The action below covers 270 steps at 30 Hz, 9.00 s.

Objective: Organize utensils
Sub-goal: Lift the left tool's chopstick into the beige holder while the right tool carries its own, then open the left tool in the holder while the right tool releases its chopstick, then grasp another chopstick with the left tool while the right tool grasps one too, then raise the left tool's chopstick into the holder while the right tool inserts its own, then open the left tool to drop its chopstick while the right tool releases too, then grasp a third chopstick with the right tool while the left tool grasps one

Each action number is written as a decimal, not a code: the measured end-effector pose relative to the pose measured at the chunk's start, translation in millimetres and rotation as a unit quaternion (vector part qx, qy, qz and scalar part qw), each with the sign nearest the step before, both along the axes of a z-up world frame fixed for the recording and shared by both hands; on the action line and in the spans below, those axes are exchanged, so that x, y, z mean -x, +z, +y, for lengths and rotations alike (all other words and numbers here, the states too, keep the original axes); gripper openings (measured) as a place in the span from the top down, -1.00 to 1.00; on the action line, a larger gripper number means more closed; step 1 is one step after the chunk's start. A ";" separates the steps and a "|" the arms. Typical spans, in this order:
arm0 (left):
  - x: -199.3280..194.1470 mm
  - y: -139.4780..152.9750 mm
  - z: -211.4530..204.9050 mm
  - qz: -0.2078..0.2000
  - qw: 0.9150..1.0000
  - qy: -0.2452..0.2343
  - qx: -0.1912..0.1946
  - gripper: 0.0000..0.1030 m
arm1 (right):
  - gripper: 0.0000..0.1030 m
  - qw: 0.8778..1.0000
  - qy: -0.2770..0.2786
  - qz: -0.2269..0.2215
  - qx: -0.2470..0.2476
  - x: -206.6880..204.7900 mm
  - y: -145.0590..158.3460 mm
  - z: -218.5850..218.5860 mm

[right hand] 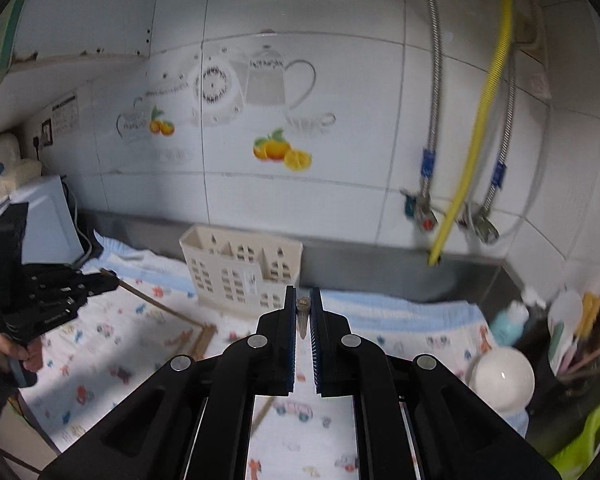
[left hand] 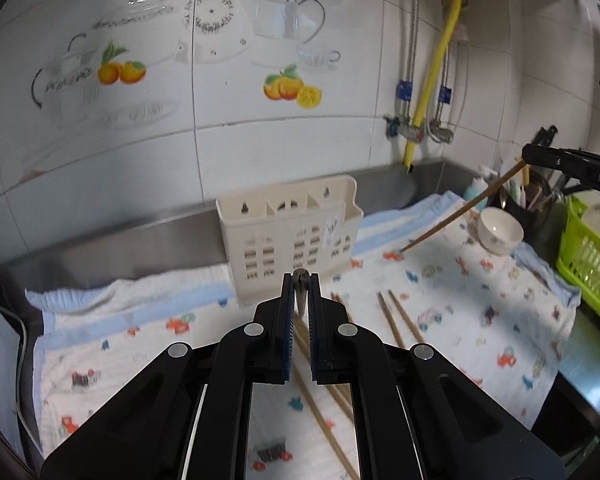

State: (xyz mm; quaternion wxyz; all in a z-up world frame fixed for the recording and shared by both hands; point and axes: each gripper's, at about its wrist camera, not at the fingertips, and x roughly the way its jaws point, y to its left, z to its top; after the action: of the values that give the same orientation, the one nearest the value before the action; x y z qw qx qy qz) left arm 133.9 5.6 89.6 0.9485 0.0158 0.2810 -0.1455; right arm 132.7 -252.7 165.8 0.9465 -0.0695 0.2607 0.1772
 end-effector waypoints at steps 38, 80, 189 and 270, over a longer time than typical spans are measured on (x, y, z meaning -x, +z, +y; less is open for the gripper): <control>-126.5 85.3 6.5 -0.097 0.992 0.080 0.033 0.88 | 0.87 0.998 0.031 0.058 -0.007 -119.7 -17.2 54.8; 82.2 -157.1 -29.1 0.168 0.983 0.069 0.014 0.30 | 0.46 0.993 -0.025 0.110 -0.022 113.9 -166.0 11.6; -18.7 91.5 -27.3 -0.176 0.982 -0.013 0.061 0.90 | 0.88 0.999 0.030 0.000 -0.036 -47.0 26.7 26.6; 71.9 -165.1 -47.6 0.152 0.981 0.103 -0.058 0.47 | 0.35 0.994 0.024 0.106 -0.027 129.6 -162.0 22.3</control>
State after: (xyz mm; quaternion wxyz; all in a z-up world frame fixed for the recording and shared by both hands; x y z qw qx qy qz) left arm 62.0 -41.9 -75.5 0.9023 0.0196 0.4296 -0.0317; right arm 3.1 -230.4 3.8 0.9104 -0.0311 0.3530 0.2136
